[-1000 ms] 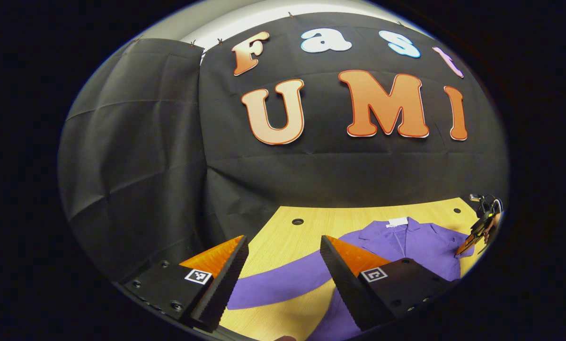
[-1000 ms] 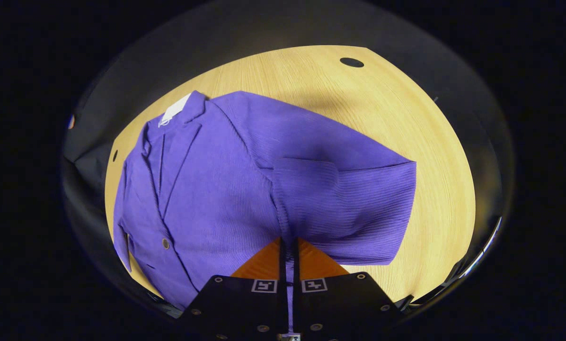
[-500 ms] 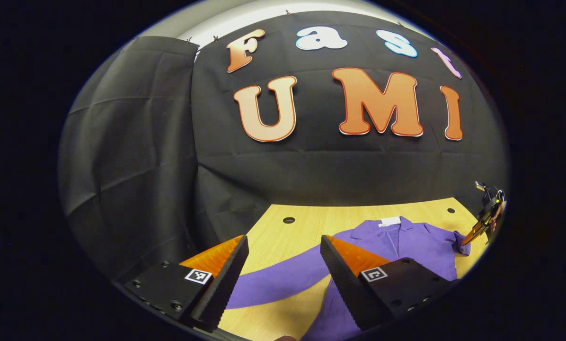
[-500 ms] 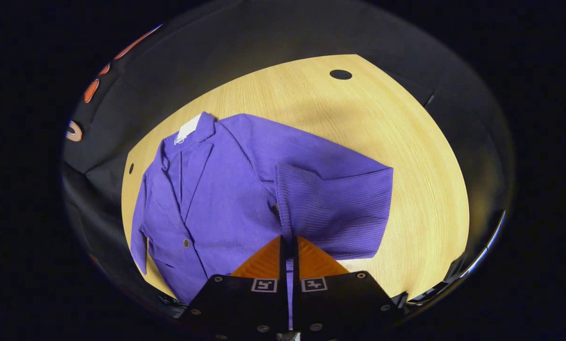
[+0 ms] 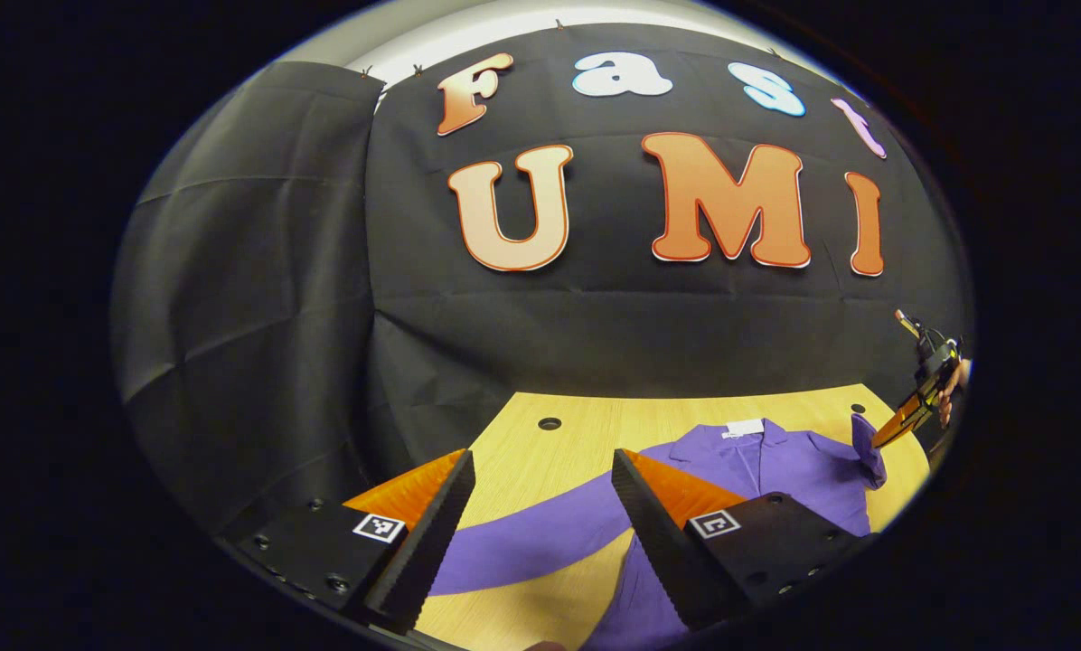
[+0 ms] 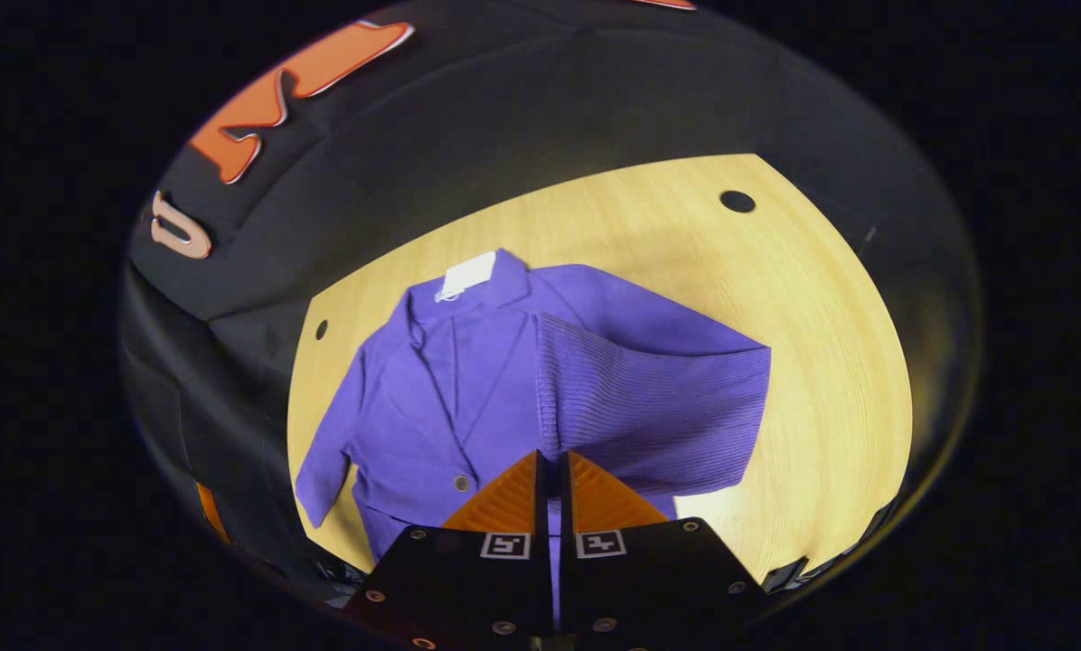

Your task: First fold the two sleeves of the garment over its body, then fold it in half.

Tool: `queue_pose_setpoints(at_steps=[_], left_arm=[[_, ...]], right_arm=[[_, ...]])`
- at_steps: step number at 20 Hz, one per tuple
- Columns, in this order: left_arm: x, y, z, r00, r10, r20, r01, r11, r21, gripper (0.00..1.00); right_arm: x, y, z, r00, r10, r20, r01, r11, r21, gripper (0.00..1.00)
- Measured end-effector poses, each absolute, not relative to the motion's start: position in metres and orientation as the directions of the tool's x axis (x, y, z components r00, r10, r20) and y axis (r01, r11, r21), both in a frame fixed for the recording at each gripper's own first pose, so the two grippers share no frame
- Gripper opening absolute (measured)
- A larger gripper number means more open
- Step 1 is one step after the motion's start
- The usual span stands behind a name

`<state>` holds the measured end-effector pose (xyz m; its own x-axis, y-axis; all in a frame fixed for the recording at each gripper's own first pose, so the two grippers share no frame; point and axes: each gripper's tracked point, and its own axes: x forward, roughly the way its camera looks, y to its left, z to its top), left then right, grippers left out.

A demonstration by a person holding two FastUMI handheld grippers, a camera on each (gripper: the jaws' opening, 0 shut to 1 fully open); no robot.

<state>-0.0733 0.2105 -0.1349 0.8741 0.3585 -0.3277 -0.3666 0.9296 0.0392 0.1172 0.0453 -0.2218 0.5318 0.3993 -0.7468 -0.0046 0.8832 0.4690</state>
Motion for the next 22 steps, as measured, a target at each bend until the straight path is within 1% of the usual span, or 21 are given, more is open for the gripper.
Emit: queue_pose_setpoints(at_steps=[7, 11, 13, 15, 16, 17, 19, 20, 21, 22], left_arm=[[-0.081, 0.254, -0.139, 0.865, 0.379, -0.330, -0.394, 0.919, 0.023, 0.98], [-0.087, 0.282, -0.150, 0.850, 0.399, -0.345, -0.417, 0.908, 0.023, 0.98], [-0.091, 0.297, -0.160, 0.839, 0.406, -0.363, -0.427, 0.904, 0.024, 0.98], [-0.093, 0.311, -0.170, 0.825, 0.413, -0.385, -0.436, 0.899, 0.029, 0.98], [-0.094, 0.317, -0.176, 0.817, 0.417, -0.397, -0.442, 0.897, 0.033, 0.98], [-0.095, 0.324, -0.181, 0.808, 0.422, -0.411, -0.449, 0.893, 0.036, 0.98], [-0.097, 0.338, -0.194, 0.784, 0.431, -0.446, -0.465, 0.884, 0.037, 0.98], [-0.100, 0.345, -0.200, 0.772, 0.429, -0.469, -0.472, 0.881, 0.029, 0.99], [-0.102, 0.351, -0.207, 0.762, 0.424, -0.489, -0.478, 0.878, 0.016, 0.98], [-0.104, 0.356, -0.217, 0.744, 0.418, -0.521, -0.487, 0.874, 0.005, 0.98]], right_arm=[[0.122, 0.123, -0.172, 0.539, 0.451, -0.711, -0.143, 0.881, 0.450, 0.04], [0.127, 0.172, -0.161, 0.531, 0.474, -0.702, -0.204, 0.876, 0.437, 0.04], [0.129, 0.194, -0.157, 0.533, 0.487, -0.692, -0.216, 0.869, 0.445, 0.04], [0.137, 0.210, -0.150, 0.557, 0.499, -0.664, -0.203, 0.857, 0.474, 0.05], [0.138, 0.213, -0.147, 0.568, 0.502, -0.652, -0.202, 0.853, 0.481, 0.10], [0.140, 0.214, -0.145, 0.580, 0.499, -0.645, -0.204, 0.854, 0.478, 0.12], [0.139, 0.214, -0.137, 0.608, 0.487, -0.627, -0.204, 0.859, 0.470, 0.26], [0.139, 0.213, -0.132, 0.622, 0.485, -0.615, -0.206, 0.859, 0.468, 0.38], [0.140, 0.209, -0.126, 0.646, 0.471, -0.601, -0.206, 0.865, 0.457, 0.43], [0.139, 0.203, -0.122, 0.665, 0.458, -0.590, -0.207, 0.872, 0.444, 0.59]])
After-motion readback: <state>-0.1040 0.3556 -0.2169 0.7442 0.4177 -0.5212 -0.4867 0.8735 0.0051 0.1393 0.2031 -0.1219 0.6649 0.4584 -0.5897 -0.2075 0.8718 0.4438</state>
